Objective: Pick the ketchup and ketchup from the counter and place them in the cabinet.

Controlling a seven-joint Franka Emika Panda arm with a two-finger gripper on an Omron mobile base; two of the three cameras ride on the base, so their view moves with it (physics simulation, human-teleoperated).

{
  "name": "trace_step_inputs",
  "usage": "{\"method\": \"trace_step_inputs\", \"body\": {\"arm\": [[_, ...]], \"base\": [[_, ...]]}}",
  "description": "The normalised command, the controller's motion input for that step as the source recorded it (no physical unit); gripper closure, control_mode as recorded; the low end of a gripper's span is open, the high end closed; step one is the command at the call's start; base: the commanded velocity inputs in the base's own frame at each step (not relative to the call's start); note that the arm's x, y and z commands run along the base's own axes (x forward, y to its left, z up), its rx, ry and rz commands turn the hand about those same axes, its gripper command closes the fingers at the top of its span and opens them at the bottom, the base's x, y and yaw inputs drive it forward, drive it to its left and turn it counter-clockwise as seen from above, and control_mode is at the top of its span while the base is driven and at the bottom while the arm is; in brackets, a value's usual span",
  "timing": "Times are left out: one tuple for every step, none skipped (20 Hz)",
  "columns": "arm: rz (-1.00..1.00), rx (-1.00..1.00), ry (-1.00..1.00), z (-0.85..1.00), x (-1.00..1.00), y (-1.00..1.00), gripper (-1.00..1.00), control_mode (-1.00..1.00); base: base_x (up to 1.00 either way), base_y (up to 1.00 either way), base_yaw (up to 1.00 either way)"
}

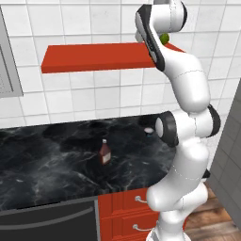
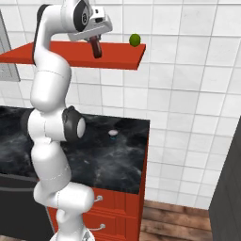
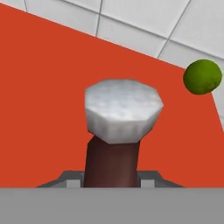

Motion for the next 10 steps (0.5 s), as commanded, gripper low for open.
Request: {"method": "trace_step_inputs", "body": {"arm": [[0.0,0.0,-0.02,-0.22,0.4,0.0,1.0,-1.0],[0.0,0.0,-0.01,-0.26,0.38,0.0,1.0,-1.0],[0.0,0.0,-0.01,-0.28,0.36,0.0,1.0,-1.0],[0.0,0.0,-0.01,-0.32,0.31,0.0,1.0,-1.0],[0.0,0.0,0.0,-0.36,0.36,0.0,-1.0,-1.0],[0.0,0.0,0.0,-0.36,0.31,0.0,-1.0,-1.0],[0.0,0.0,0.0,-0.34,0.3,0.0,-1.0,-1.0],[0.0,0.0,0.0,-0.37,0.29,0.0,-1.0,-1.0],[0.0,0.0,0.0,-0.42,0.29,0.0,-1.0,-1.0],[0.0,0.0,0.0,-0.41,0.26,0.0,-1.0,-1.0]], "base": [[0.0,0.0,0.0],[0.0,0.0,0.0],[0.0,0.0,0.0],[0.0,0.0,0.0],[0.0,0.0,0.0],[0.0,0.0,0.0],[0.0,0.0,0.0],[0.0,0.0,0.0],[0.0,0.0,0.0],[0.0,0.0,0.0]]}}
